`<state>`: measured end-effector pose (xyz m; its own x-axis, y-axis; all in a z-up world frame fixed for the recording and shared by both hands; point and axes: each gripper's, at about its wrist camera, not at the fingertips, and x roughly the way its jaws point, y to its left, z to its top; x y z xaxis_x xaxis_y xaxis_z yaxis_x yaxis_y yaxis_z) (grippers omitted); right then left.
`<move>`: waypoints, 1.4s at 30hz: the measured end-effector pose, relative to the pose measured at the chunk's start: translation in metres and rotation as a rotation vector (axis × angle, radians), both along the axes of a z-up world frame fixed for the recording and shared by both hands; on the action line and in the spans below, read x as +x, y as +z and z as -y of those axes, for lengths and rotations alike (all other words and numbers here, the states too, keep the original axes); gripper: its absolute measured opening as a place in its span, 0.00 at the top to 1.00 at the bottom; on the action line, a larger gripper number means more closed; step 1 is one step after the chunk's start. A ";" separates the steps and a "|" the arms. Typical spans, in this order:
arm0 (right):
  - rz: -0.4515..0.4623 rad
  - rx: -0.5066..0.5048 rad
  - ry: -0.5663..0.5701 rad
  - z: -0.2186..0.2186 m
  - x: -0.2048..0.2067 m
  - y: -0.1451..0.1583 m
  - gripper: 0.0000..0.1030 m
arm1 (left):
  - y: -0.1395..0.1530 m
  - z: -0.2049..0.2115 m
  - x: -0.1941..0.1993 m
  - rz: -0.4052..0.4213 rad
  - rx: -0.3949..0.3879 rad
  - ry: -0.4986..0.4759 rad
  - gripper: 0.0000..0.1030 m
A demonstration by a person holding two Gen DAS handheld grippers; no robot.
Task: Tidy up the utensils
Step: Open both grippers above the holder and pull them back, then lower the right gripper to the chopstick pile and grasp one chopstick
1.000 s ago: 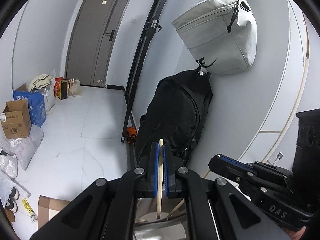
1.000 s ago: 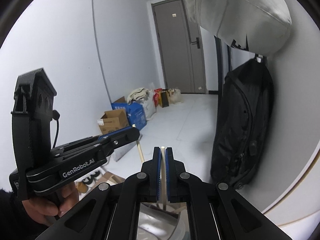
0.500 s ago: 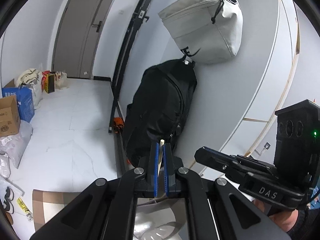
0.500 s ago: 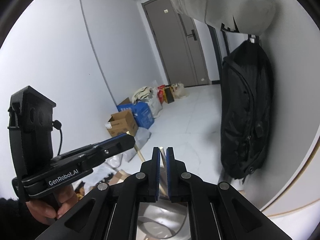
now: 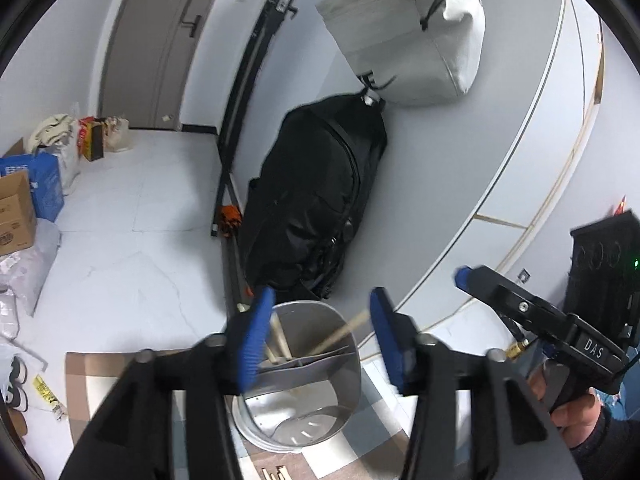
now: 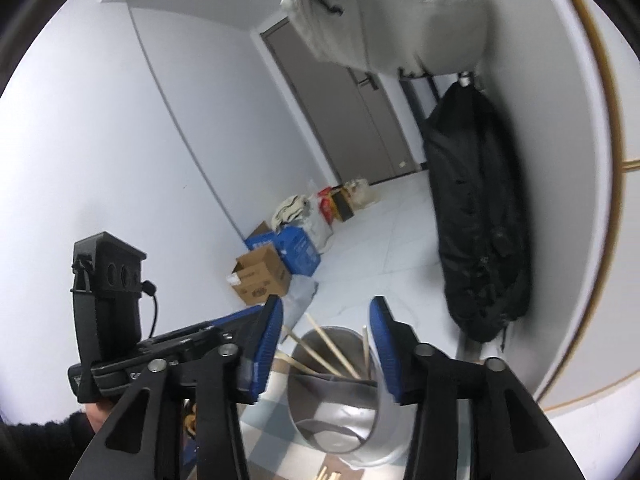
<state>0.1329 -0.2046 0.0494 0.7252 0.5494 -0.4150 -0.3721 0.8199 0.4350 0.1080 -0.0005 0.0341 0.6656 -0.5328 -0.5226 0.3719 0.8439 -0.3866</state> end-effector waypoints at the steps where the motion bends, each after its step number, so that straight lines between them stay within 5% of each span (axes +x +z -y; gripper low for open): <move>1: 0.001 0.000 -0.010 0.003 -0.005 0.000 0.52 | 0.000 -0.002 -0.003 -0.003 0.007 0.006 0.55; 11: -0.036 -0.035 -0.056 0.016 -0.050 -0.017 0.33 | -0.007 -0.019 -0.050 0.012 0.079 0.138 0.41; 27: -0.237 -0.176 0.088 -0.039 -0.076 -0.088 0.26 | -0.075 -0.037 -0.100 -0.103 0.150 0.319 0.22; 33: -0.350 -0.243 0.165 -0.064 -0.070 -0.120 0.29 | -0.088 -0.046 -0.110 -0.112 0.181 0.350 0.22; 42: -0.499 -0.328 0.212 -0.097 -0.052 -0.169 0.53 | -0.096 -0.056 -0.113 -0.114 0.219 0.360 0.20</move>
<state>0.0810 -0.1075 -0.1192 0.2900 0.4468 -0.8463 -0.3583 0.8707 0.3368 -0.0054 0.0550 -0.0615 0.7200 -0.1459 -0.6785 0.0043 0.9786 -0.2059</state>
